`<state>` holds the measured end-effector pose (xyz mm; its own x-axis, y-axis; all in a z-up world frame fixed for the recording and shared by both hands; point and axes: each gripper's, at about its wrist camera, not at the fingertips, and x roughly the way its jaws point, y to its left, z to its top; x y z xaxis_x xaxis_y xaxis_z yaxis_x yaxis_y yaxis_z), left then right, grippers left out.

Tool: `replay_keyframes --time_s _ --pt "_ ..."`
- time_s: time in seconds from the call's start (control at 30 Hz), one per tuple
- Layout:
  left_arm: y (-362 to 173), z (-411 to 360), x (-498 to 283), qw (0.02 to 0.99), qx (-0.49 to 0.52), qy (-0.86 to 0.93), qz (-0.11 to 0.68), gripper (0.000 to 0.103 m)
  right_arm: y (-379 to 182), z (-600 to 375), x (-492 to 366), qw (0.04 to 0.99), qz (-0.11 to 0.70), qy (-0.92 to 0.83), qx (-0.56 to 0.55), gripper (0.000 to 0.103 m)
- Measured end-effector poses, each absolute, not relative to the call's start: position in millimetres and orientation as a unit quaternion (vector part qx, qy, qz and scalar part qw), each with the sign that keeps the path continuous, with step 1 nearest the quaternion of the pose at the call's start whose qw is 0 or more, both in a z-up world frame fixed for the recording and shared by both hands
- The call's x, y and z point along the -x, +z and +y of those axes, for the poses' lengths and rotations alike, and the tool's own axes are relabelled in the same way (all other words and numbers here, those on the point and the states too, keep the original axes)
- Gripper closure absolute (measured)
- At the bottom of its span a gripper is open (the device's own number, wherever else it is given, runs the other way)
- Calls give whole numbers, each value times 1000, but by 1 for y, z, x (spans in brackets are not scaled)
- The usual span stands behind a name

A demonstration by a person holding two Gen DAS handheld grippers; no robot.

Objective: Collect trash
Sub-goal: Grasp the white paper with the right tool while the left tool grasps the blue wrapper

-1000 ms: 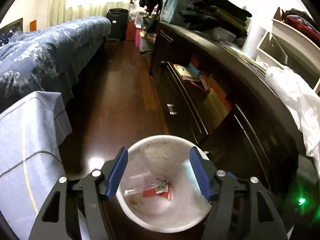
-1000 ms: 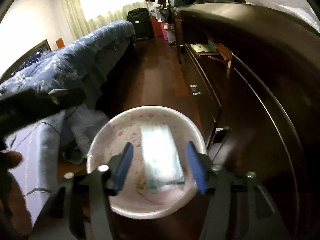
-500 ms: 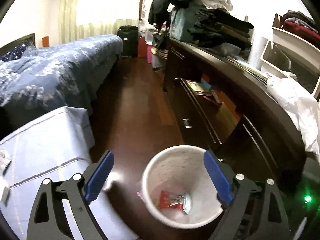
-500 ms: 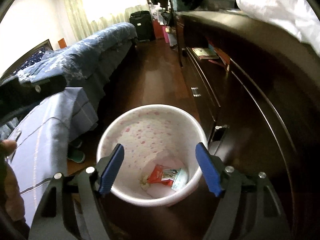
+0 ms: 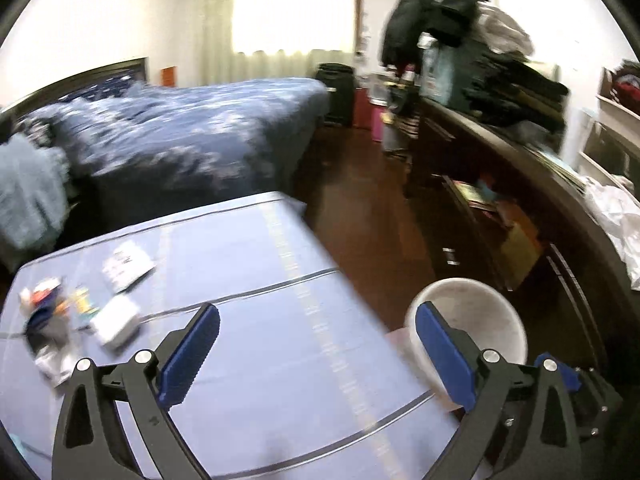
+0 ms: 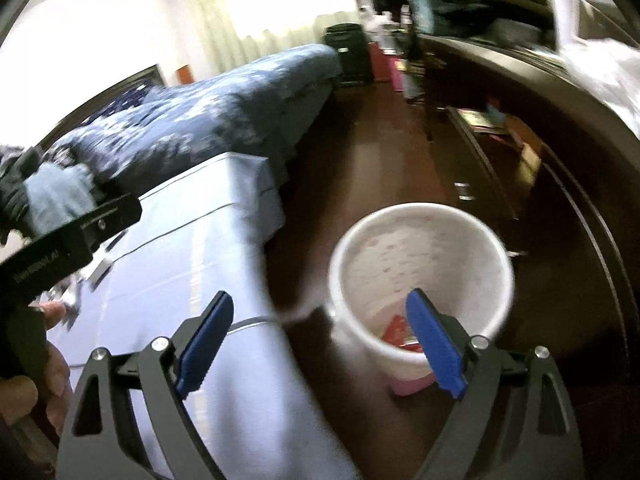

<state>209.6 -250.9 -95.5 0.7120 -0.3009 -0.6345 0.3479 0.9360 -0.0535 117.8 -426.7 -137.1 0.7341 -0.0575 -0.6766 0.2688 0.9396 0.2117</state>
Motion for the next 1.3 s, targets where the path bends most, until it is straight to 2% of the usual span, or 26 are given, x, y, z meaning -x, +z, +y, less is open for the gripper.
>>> replay_keyframes --time_s 0.23,0.47,0.67,0.87,0.93,0.97,1.0,1.03,1.07,1.13,1.17,1.2,1.3 --pt "-99 -156 -203 939 -23 -70 336 4 -125 -336 -134 927 365 0 -86 12" --pt "-107 -76 -233 938 8 21 345 4 -119 -260 -148 926 370 72 -35 12" --pt "-123 -65 -276 927 -46 33 371 4 -113 -225 -158 924 368 101 -22 12" --pt "-137 -77 -298 923 -123 49 360 5 -110 -213 -174 922 370 112 -12 12" --pt "-138 -72 -302 925 -117 44 358 26 -108 -209 -177 923 366 117 -9 12" --pt "-140 -67 -306 923 -107 39 368 49 -108 -209 -178 924 364 119 -8 12" --pt "-143 -60 -311 918 -88 29 385 65 -107 -207 -179 924 362 122 -7 12" --pt "-144 -55 -313 916 -76 25 392 71 -107 -205 -180 924 361 124 -7 12" --pt "-145 -50 -315 915 -67 25 397 82 -107 -203 -181 925 359 126 -7 13" --pt "-142 -40 -311 920 -56 28 388 85 -107 -200 -184 924 359 129 -7 13" --pt "-136 -33 -306 925 -43 27 377 97 -108 -197 -188 924 359 131 -8 13" --pt "-130 -27 -301 928 -32 27 370 99 -110 -196 -189 923 361 131 -8 13" --pt "-111 -10 -286 938 5 21 345 99 -113 -185 -201 918 372 136 -7 16"
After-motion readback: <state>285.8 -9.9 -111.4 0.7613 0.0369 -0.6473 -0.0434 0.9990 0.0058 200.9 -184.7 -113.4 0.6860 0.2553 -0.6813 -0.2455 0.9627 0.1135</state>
